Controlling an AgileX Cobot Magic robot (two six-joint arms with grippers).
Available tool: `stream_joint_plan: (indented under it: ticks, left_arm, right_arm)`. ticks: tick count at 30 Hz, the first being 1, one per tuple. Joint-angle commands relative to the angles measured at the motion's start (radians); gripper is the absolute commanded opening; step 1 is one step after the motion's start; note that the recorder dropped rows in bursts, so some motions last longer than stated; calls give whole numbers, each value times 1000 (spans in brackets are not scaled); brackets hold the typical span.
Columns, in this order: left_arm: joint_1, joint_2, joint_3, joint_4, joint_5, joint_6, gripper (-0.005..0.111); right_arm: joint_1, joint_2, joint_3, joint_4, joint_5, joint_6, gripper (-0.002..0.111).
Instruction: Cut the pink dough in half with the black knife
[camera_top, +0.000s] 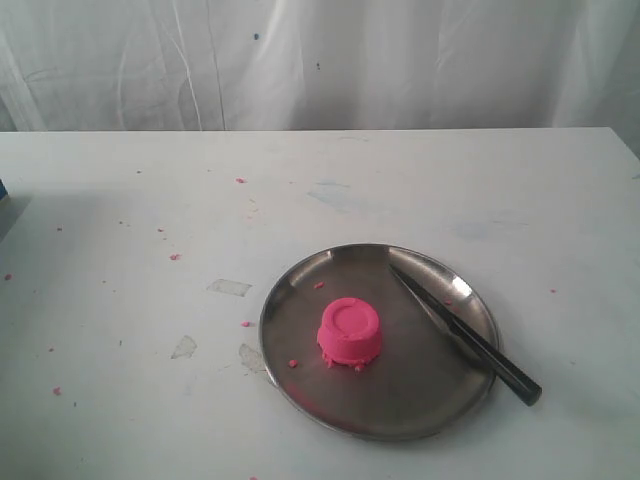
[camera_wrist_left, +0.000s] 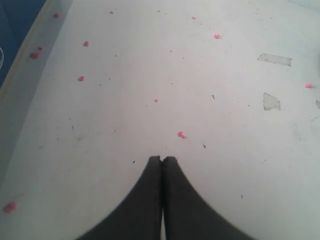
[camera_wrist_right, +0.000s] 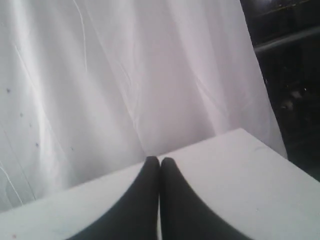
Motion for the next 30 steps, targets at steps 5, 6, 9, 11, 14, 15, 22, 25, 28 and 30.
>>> stream_joint_plan:
  ticks: [5,6,9,11,14,15,22,25,28,30]
  left_arm:
    - [-7,-4,4,0,26,3,0]
    - [-7,-4,4,0,26,3,0]
    - [-7,-4,4,0,26,3,0]
    - [-7,-4,4,0,26,3,0]
    - [-7,-4,4,0,26,3,0]
    - [-7,-4,4,0,26,3,0]
    - [-7,-4,4,0,26,3,0]
    - [-7,-4,4,0,26,3,0]
    - [-7,-4,4,0,26,3,0]
    - [-7,-4,4,0,26,3,0]
  right_arm:
    - [-3,-6,2,19,-133,29,0]
    - [-3,-6,2,21,-137,29,0]
    - [-3,-6,2,21,-170,11,0]
    - [-3,-6,2,21,-175,16,0]
    - [-3,-6,2,21,-152,16,0]
    - [-3,-6,2,21,-137,14,0]
    - [-3,-6,2,21,-193,9,0]
    - [-3,-6,2,21,-361,4,0]
    - [-3,-6,2,85,-545,-156,0]
    - [-3,-6,2,112,-626,-316,0]
